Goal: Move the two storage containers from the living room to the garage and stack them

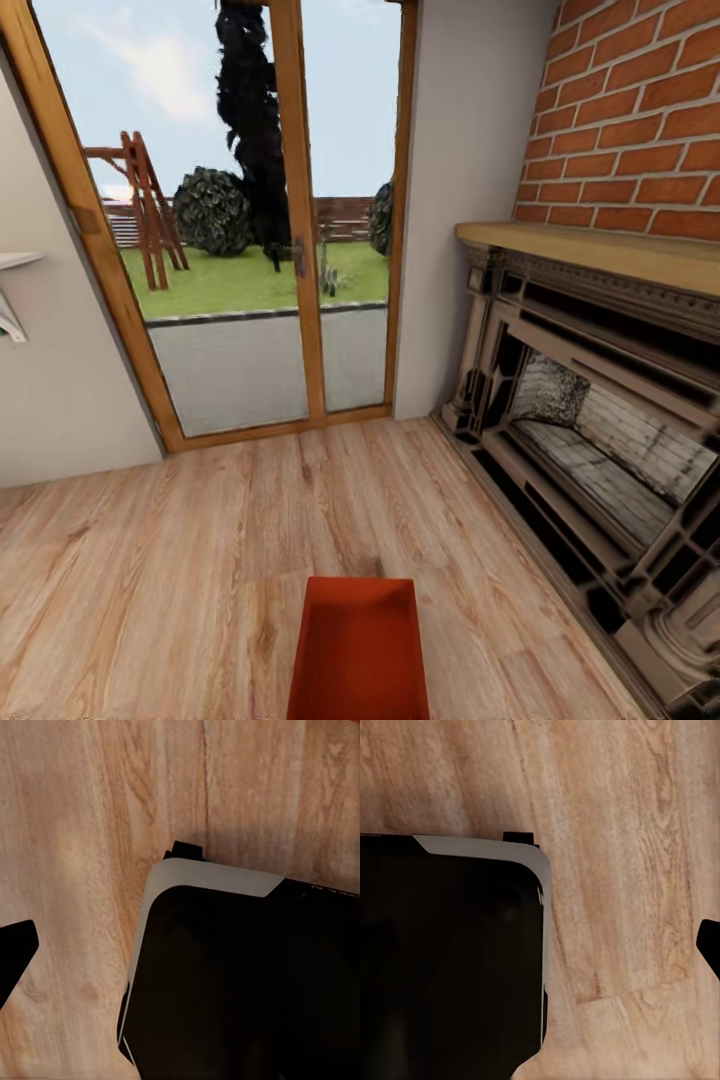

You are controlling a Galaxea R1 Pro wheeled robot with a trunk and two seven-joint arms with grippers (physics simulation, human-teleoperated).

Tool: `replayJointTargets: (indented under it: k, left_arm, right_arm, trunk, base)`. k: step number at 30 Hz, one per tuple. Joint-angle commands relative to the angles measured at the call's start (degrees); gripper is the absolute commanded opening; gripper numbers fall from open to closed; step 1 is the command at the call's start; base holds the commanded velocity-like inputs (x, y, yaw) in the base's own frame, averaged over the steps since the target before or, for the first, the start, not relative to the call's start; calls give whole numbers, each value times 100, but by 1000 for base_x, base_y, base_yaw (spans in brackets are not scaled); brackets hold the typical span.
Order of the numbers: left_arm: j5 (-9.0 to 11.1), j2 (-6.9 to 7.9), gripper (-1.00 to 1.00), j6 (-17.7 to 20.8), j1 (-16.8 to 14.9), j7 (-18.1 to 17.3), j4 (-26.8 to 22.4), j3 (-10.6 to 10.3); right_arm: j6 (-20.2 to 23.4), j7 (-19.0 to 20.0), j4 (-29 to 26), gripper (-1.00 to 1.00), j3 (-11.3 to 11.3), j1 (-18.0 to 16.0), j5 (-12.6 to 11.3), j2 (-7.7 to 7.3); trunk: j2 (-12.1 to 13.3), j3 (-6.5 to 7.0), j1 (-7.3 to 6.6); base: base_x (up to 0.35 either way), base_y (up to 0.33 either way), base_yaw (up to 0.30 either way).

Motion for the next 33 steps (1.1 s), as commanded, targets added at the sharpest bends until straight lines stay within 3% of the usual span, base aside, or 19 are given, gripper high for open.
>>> replayJointTargets:
  k: [1, 33]
  left_arm:
    - [44, -1, 100, -13, -3, 14, 1, -49]
    - [43, -1, 100, -13, -5, 14, 1, -45]
  right_arm:
    - [-33, -10, 18, 100, 48, -8, -40, 1]
    - [-33, -10, 18, 100, 48, -8, -40, -7]
  trunk:
    - [-6, -17, 1]
    - [-6, -309, 1]
  base:
    - [0, -6, 0]
    - [0, 0, 0]
